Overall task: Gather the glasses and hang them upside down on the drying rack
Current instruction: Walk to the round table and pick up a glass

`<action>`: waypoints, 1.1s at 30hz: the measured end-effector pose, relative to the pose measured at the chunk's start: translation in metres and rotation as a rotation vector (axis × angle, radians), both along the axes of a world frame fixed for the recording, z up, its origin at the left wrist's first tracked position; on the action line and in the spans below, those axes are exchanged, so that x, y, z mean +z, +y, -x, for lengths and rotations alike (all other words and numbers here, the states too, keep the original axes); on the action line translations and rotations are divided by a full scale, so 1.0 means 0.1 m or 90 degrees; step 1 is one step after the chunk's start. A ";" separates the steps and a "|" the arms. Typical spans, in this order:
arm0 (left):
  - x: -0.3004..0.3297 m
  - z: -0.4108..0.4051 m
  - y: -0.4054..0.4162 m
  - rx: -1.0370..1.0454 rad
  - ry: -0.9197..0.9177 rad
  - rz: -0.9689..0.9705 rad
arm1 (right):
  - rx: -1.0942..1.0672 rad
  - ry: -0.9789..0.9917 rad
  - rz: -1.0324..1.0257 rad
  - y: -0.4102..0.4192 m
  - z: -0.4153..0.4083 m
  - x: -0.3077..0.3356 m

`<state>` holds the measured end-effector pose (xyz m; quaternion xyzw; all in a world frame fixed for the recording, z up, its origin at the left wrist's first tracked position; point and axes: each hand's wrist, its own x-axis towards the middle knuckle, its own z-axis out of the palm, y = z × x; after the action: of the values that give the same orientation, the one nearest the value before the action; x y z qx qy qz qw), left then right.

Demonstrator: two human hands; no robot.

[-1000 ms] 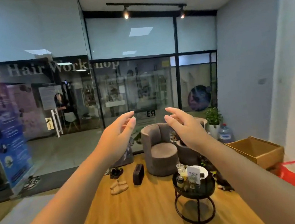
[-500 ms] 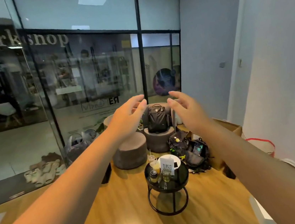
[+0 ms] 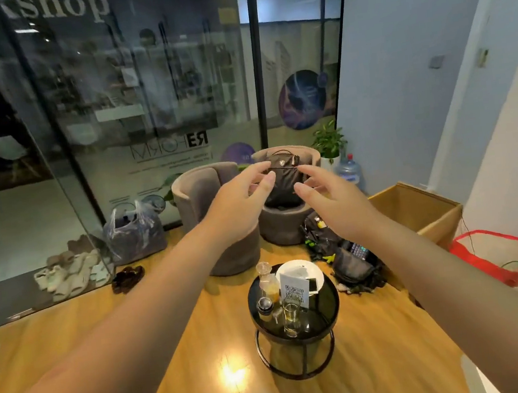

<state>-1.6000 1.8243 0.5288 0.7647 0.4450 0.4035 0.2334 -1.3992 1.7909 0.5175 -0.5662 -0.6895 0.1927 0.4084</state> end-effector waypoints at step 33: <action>-5.81 -1.01 3.69 0.087 0.108 0.310 | -0.013 -0.021 0.301 3.77 -0.95 -4.95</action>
<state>-1.4994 2.1936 -0.0526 0.6852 0.5974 0.2336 0.3449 -1.3041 2.1676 0.0222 -0.6561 -0.6263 0.3352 0.2549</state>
